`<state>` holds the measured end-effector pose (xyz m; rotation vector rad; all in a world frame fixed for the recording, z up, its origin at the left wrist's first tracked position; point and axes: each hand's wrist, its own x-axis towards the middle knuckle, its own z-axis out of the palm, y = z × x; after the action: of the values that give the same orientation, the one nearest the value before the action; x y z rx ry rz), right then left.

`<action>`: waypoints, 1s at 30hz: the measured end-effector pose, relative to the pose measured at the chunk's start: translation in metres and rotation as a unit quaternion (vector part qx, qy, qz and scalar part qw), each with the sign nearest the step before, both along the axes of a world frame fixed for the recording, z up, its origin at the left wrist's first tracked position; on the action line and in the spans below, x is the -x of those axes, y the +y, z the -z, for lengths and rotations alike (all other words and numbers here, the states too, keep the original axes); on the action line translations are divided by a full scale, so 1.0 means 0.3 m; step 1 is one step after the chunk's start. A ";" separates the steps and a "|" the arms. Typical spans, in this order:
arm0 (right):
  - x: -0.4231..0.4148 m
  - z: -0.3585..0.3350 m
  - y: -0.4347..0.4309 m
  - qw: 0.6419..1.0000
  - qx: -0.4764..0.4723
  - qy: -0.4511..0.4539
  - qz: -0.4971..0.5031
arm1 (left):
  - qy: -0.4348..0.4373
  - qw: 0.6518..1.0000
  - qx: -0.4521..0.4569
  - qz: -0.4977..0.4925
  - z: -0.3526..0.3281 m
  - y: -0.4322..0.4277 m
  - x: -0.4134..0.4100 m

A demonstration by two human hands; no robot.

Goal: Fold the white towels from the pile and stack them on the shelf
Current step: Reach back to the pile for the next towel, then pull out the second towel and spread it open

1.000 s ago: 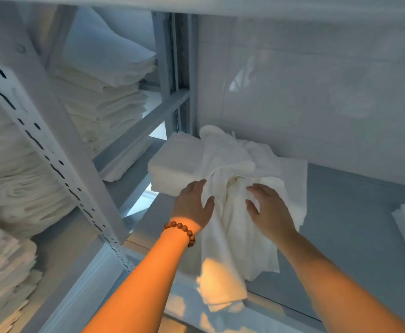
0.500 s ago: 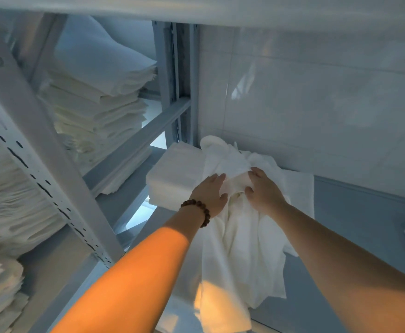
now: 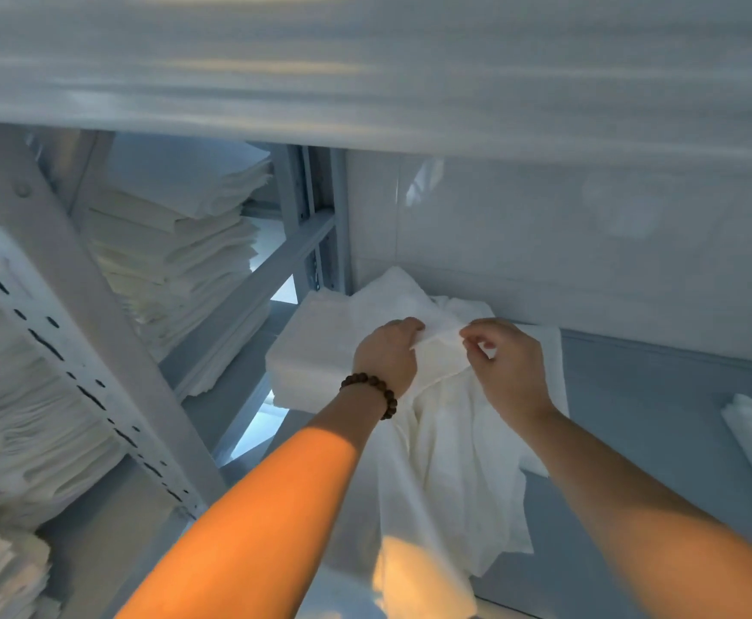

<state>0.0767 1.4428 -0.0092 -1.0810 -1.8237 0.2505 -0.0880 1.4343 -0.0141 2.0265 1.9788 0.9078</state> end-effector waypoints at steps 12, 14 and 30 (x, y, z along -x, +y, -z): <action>-0.242 -0.050 -0.051 0.991 0.068 0.045 0.110 | -0.032 0.993 -0.107 0.032 -0.062 -0.107 0.003; -0.287 -0.044 -0.075 0.989 0.065 0.049 0.122 | -0.047 0.990 -0.120 0.057 -0.080 -0.126 -0.031; -0.956 -0.058 -0.215 0.971 0.058 0.065 0.221 | -0.144 0.970 -0.125 0.150 -0.183 -0.225 -0.698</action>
<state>0.3635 1.3782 0.0081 -1.4840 -1.4220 0.1570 0.1213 1.3667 0.0409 2.0978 1.4223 1.3390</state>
